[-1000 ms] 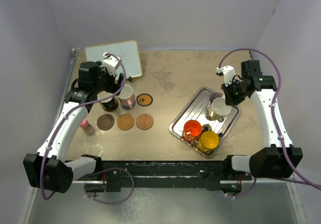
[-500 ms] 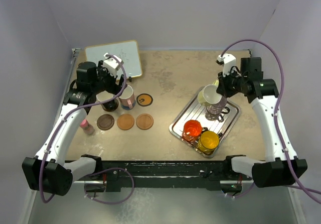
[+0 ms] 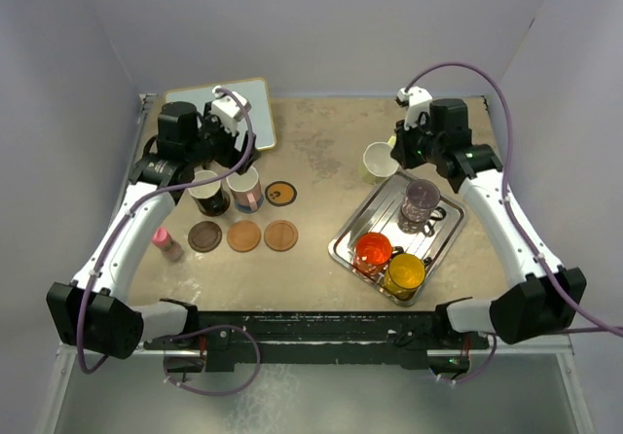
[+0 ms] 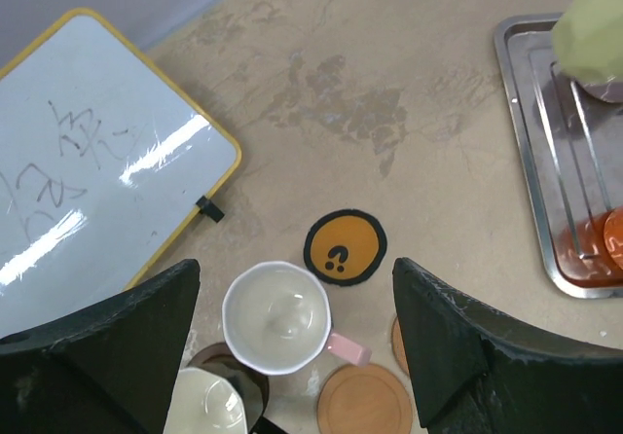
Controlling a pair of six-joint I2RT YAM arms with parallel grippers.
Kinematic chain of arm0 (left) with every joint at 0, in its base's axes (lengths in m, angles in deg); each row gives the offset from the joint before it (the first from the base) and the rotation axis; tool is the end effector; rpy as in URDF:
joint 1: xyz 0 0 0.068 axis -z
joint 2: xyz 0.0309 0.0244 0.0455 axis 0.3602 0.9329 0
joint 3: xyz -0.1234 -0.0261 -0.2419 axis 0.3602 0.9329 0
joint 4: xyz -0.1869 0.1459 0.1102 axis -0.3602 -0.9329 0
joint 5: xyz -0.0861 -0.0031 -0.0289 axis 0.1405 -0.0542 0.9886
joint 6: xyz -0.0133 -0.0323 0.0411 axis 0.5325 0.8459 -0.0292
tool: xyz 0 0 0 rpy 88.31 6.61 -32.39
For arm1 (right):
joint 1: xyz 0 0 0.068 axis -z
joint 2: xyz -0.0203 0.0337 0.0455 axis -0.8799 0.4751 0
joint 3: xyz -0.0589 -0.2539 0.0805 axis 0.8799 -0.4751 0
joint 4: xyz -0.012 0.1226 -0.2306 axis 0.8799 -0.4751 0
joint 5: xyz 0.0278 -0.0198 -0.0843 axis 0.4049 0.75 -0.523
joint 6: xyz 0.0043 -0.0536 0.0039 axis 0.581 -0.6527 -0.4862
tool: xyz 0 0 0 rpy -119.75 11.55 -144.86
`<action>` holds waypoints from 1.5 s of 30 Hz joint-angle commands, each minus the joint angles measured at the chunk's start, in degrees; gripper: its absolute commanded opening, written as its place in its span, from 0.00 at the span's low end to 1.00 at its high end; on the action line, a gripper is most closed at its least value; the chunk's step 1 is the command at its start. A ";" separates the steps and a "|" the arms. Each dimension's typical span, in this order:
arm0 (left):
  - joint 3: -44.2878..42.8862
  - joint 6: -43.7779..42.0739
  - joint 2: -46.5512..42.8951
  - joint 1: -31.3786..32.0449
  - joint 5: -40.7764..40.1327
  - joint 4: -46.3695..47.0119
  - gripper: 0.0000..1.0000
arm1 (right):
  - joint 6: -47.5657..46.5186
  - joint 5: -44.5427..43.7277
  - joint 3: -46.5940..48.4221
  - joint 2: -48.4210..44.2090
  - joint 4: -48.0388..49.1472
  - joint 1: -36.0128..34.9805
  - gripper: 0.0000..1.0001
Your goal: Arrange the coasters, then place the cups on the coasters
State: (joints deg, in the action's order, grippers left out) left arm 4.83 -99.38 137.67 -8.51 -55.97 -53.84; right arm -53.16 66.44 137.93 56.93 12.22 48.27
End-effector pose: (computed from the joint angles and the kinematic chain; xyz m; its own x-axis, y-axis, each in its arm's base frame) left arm 0.2694 -0.0744 0.3691 -0.2980 0.2511 -0.9209 0.6142 0.7889 0.0163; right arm 0.2805 0.0737 0.3813 -0.4392 -0.1598 -0.8841 -0.4181 0.9074 0.0437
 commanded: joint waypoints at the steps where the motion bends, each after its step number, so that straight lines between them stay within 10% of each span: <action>1: -5.08 3.07 1.77 2.47 0.69 2.92 0.77 | 6.10 -4.57 4.54 1.71 11.39 -3.28 0.00; 45: -20.88 32.52 23.69 24.59 -12.11 9.63 0.64 | 28.42 -23.53 -4.99 0.29 24.62 -15.08 0.00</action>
State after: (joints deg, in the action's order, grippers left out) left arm -12.30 -70.42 158.65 15.64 -66.05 -42.97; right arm -26.41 45.41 130.33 57.83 29.60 33.89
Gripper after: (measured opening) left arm 0.653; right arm 0.055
